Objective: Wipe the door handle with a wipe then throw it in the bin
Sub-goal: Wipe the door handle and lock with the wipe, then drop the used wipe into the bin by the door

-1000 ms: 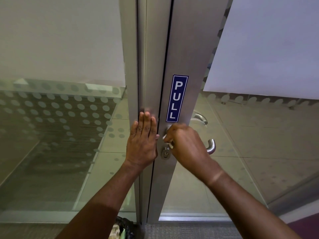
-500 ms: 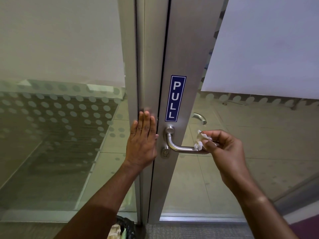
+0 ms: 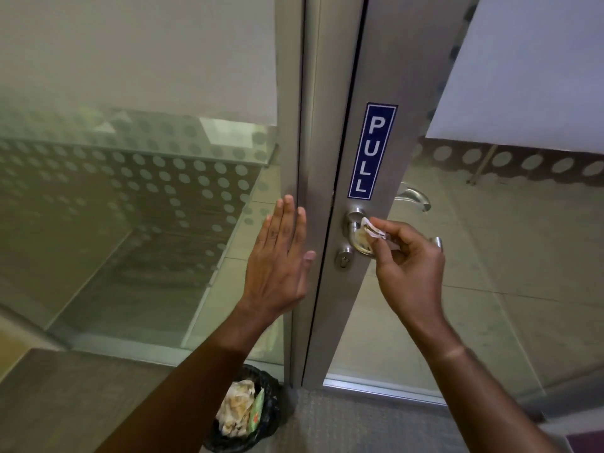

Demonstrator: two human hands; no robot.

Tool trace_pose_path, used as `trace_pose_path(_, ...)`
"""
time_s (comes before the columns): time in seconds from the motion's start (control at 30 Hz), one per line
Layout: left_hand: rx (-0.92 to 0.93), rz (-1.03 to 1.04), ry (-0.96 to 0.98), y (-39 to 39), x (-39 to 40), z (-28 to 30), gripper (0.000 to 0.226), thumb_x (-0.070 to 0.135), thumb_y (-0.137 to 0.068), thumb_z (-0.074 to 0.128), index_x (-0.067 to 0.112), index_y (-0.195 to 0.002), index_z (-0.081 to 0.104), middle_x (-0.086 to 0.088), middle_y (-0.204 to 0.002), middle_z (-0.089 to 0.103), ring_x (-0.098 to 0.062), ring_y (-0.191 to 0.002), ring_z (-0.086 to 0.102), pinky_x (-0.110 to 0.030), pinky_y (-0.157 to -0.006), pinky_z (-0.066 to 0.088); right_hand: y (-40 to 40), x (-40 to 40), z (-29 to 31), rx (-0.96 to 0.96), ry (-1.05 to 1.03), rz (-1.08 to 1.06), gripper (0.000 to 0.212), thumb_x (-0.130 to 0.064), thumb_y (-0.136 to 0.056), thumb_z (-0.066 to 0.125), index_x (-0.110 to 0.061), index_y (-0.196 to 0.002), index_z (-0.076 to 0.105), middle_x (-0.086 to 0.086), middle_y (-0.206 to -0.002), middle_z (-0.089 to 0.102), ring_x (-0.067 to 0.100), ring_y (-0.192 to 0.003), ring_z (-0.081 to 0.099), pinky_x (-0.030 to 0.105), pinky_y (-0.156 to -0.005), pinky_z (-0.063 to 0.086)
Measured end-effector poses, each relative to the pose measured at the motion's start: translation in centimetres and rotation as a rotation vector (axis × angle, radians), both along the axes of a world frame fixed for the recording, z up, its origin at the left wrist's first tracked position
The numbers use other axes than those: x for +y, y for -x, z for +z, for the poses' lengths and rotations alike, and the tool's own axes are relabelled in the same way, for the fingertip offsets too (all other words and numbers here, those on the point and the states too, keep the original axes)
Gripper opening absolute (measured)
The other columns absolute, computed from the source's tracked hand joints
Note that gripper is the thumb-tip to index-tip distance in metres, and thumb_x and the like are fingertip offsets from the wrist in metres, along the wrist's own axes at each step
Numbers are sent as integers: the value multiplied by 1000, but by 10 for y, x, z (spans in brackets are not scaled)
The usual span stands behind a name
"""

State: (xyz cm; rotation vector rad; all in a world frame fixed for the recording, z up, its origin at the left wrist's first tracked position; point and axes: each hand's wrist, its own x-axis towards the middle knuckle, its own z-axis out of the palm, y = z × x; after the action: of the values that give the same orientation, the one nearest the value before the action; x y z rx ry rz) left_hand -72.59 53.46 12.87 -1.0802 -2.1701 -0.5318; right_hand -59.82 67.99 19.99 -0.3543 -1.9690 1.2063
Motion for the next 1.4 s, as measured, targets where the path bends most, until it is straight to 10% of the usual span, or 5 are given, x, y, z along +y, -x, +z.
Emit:
trace_pose_path(0.6, -310, 336, -163, -75, -134, -119, 65, 32, -97, 45, -4, -149, 31, -28, -158, 22, -35, -149, 22, -51, -117, 27, 29, -108, -168, -254, 57, 378, 20, -15, -95, 62, -19, -112, 71, -4, -98, 76, 9, -81, 74, 45, -71, 61)
trace_pose_path(1.4, -791, 618, 54, -120, -211, -340, 68, 39, -102, 35, 1, -155, 17, -20, -164, 4, -28, -153, 3, -42, -124, 6, 57, -188, -404, -323, -322, 532, 19, 6, -87, 65, 5, -105, 72, 18, -97, 70, 17, -84, 65, 10, -78, 51)
